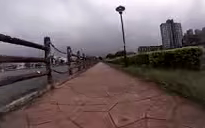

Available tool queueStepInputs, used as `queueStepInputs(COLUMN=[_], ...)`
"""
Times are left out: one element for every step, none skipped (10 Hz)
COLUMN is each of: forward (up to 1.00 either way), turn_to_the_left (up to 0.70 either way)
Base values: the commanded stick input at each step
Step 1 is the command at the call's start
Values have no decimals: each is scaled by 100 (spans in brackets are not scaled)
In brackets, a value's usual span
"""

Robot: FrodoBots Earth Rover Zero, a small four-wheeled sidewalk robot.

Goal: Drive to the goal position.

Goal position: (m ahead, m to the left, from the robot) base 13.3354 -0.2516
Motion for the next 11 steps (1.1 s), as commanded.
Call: queueStepInputs(forward=[100,100,100,100,100,100,100,100,100,100,100], turn_to_the_left=[0,0,0,0,0,0,0,0,0,0,0])
